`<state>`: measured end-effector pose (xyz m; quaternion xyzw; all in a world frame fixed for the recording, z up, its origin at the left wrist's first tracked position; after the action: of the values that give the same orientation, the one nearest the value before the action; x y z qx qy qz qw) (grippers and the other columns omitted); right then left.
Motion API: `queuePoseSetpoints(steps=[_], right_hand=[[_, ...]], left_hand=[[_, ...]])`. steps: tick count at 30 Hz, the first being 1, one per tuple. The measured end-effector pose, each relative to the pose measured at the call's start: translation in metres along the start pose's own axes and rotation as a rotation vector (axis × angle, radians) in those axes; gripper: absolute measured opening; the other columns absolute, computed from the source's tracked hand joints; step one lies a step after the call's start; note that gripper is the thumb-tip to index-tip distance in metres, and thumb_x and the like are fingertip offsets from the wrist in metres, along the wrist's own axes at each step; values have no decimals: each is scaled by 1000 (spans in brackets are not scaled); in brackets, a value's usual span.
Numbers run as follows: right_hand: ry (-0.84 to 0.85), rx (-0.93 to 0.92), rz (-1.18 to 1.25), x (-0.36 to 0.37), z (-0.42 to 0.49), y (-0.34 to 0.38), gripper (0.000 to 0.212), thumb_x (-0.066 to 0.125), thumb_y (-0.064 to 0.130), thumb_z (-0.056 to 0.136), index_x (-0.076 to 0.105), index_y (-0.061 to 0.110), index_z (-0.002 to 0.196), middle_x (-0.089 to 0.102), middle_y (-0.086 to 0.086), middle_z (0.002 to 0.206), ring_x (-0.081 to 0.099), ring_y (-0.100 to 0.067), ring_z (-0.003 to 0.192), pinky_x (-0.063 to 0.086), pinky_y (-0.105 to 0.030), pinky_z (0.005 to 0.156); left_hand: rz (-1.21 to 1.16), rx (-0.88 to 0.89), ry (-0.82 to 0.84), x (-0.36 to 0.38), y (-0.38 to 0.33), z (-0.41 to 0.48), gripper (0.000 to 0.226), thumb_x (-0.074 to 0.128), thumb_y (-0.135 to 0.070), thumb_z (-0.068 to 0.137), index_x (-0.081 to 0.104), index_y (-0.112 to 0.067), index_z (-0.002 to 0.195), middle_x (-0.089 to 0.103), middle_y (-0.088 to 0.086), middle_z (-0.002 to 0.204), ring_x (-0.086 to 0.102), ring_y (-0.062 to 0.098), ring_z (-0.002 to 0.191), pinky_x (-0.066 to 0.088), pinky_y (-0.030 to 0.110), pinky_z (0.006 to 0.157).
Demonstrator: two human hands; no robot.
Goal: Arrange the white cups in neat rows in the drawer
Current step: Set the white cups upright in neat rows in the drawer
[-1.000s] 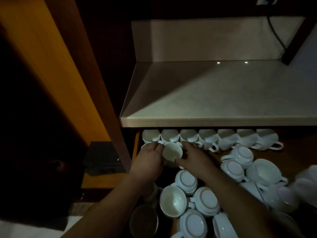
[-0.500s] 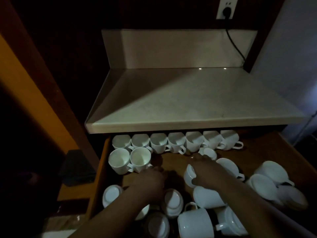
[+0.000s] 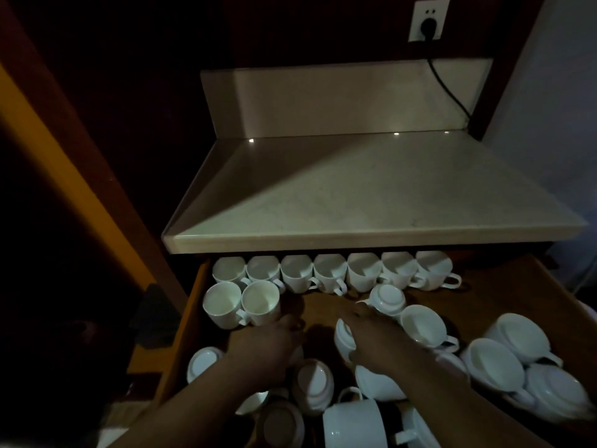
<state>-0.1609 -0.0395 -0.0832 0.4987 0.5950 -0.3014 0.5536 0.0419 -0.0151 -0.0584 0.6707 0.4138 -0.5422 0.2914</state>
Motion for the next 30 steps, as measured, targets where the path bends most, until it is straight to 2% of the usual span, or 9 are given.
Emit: queuePoseSetpoints(steps=[3,6,9,12,15,18,21,24,30], right_hand=[[-10,45,28,1,2,-5,95,78,32,80,21,26,157,39,-5,153,48,-30,133,49,-41,102],[-15,114,102,2,3,-11,106,79,37,79,12,21,159,44,-10,147,49,-30,132,49,-39,102],[-4,153,155,1,4,-12,93,77,40,81,25,15,154,52,-11,140,53,-28,128,48,-36,99],[11,176,171,3,4,-15,81,77,42,79,35,15,144,51,-10,139,52,-29,128,47,-35,97],[44,185,171,6,1,-17,88,79,41,77,33,16,148,43,-10,146,46,-30,135,44,-36,104],[61,187,253,4,-1,-19,88,78,43,72,39,19,147,43,-7,146,48,-29,134,45,-35,101],[43,235,472,-5,-3,-25,99,79,49,65,35,27,151,49,-4,146,55,-25,126,53,-39,95],[-39,264,769,-20,-7,-30,68,83,26,79,38,33,128,55,3,114,59,-12,95,57,-37,75],[-122,447,1534,-15,-9,-43,47,74,20,90,54,27,133,63,-12,124,65,-34,106,57,-48,75]], left_hand=[[-57,40,-96,-25,-1,-11,75,17,-59,72,52,-35,133,43,-7,134,43,19,121,52,37,80],[-209,19,-222,-44,13,-21,56,50,-51,78,50,-41,133,45,-15,131,44,11,118,53,35,88],[-483,-66,-375,-63,30,-33,61,78,-41,71,56,-40,128,50,-20,123,50,-1,112,49,21,90],[-968,-261,-460,-70,37,-40,53,87,-31,69,62,-39,116,62,-13,114,62,3,101,57,28,85],[-1699,-343,-437,-52,30,-34,47,82,-15,73,63,-22,115,62,16,123,68,32,102,59,50,85],[-2096,-360,-366,-39,18,-27,53,74,-14,75,58,-15,125,59,24,130,65,39,102,54,49,85],[-2337,-307,-261,-37,12,-24,51,69,-14,81,61,-21,131,62,23,131,65,41,103,58,47,81],[-2401,-265,-183,-32,14,-21,77,77,-14,70,51,-14,142,58,27,134,63,43,106,56,49,89],[-2435,-283,-207,-32,12,-17,61,76,-20,79,55,-2,133,62,28,128,59,44,120,50,54,94]])
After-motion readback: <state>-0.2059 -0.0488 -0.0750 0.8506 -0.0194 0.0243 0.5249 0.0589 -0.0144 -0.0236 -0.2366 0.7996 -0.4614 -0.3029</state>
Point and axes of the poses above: each hand's wrist, its own z-axis towards the middle knuckle, its own x-axis out of the palm, y = z × x, the point moved 5 cm from there along z, towards the middle knuckle
